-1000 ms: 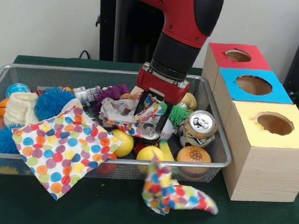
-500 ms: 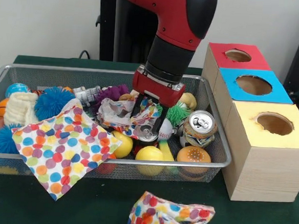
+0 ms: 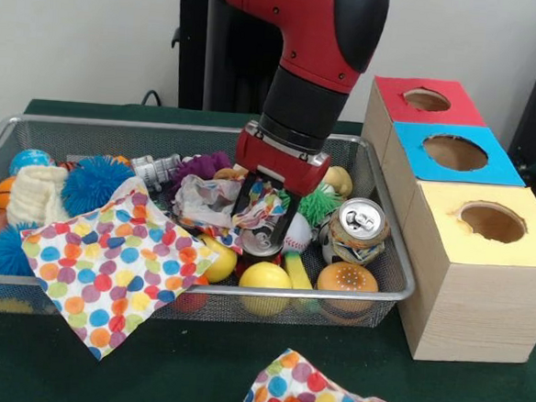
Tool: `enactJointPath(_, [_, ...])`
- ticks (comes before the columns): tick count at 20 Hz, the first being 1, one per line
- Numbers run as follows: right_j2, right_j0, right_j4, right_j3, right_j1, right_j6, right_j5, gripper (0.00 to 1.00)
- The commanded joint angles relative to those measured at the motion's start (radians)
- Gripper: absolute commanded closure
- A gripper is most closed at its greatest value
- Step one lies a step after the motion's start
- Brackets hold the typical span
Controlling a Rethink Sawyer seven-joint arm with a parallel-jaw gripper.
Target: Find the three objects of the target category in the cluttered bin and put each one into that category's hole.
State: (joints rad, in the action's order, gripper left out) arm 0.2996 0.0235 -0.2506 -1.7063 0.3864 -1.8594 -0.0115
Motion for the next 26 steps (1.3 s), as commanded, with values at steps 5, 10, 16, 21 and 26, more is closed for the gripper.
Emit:
enactJointPath(5, [-0.141,-0.027,0.088,-0.051,-0.138,-0.124,-0.071,0.00])
enactJointPath(10, [-0.148,-0.036,0.092,-0.059,-0.134,-0.144,-0.087,1.00])
enactJointPath(16, [-0.138,-0.027,0.079,-0.058,-0.135,-0.152,-0.080,1.00])
enactJointPath(21, [-0.134,-0.025,0.075,-0.057,-0.132,-0.152,-0.077,1.00])
enactJointPath(26, [-0.060,0.031,0.045,-0.053,-0.103,-0.140,-0.002,1.00])
